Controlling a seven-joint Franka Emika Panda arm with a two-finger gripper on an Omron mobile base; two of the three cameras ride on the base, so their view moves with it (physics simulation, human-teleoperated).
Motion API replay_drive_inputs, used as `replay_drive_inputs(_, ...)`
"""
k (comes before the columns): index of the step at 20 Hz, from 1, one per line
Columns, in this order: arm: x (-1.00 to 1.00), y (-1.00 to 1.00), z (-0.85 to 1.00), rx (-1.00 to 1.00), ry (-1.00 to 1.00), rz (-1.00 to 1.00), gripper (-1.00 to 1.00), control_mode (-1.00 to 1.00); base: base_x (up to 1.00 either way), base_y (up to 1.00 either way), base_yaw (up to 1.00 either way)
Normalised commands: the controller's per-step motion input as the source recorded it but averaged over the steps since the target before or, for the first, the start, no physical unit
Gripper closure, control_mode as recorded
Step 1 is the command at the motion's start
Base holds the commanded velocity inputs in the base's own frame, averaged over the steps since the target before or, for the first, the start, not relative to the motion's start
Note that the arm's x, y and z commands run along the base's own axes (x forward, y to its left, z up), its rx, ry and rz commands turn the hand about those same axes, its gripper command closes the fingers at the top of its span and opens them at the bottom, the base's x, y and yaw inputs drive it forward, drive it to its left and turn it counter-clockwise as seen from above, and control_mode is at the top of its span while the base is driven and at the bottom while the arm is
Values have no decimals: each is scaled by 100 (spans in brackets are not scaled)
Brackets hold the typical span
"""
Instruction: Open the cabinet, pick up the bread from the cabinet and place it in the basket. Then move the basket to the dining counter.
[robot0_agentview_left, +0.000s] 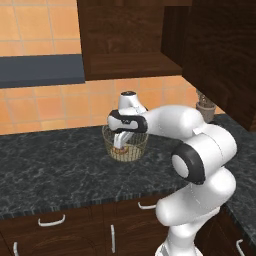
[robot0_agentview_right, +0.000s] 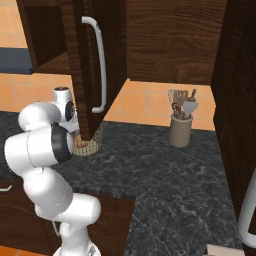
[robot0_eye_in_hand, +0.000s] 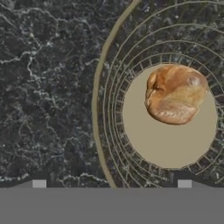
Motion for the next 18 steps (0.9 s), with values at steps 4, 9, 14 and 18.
replay_drive_inputs(4, 13, 28, -44, -10, 0, 3, -100, -100, 0, 0, 0)
replay_drive_inputs(9, 7, 20, -39, -6, 0, 1, -100, -100, 0, 0, 0)
replay_drive_inputs(14, 5, 1, -58, -4, 0, 1, -100, -100, 0, 0, 0)
replay_drive_inputs(18, -5, -20, -60, -2, 0, 2, 100, -100, 0, 0, 0)
